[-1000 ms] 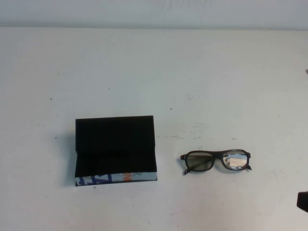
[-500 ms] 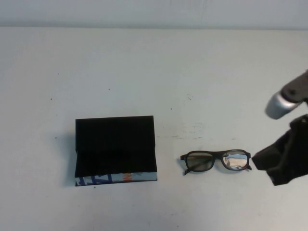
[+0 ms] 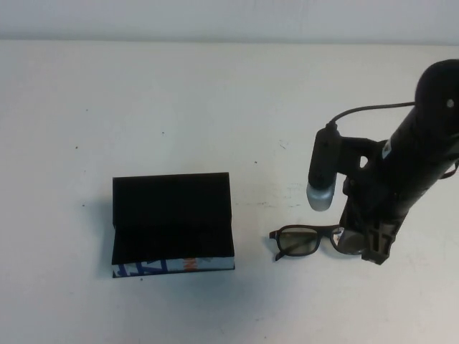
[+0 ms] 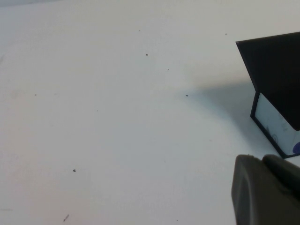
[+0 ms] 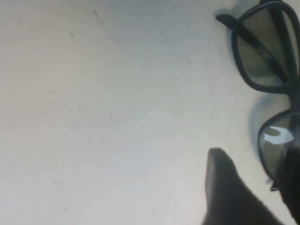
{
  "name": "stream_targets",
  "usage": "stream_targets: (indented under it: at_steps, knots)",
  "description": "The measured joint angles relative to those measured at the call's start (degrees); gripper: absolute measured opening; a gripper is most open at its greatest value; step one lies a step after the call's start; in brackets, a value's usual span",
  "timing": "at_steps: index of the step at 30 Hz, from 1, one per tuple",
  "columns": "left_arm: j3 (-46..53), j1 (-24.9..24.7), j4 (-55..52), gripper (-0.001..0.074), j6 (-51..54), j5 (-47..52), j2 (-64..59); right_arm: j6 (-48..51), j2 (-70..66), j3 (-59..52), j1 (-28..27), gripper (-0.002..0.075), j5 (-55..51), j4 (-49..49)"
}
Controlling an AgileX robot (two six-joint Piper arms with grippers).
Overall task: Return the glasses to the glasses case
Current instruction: Pick up the glasses from the table
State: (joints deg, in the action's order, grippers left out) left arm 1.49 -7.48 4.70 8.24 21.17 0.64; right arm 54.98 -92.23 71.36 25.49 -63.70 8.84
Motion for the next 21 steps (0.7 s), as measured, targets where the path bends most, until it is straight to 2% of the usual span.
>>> stream_targets:
  at_steps: [5,10,21]
  knots:
    - [0.00,0.00,0.00,-0.0001,0.00,0.00,0.00,4.94,-4.41,2.61,0.00,0.0304,2.25,-3.95]
    - [0.00,0.00,0.00,-0.0001,0.00,0.00,0.00,11.84,-7.76,3.60,0.00,0.0316,4.58,-4.68]
    - [0.00,0.00,0.00,-0.0001,0.00,0.00,0.00,14.15,-14.35,8.36,0.00,0.0342,4.44,-4.24]
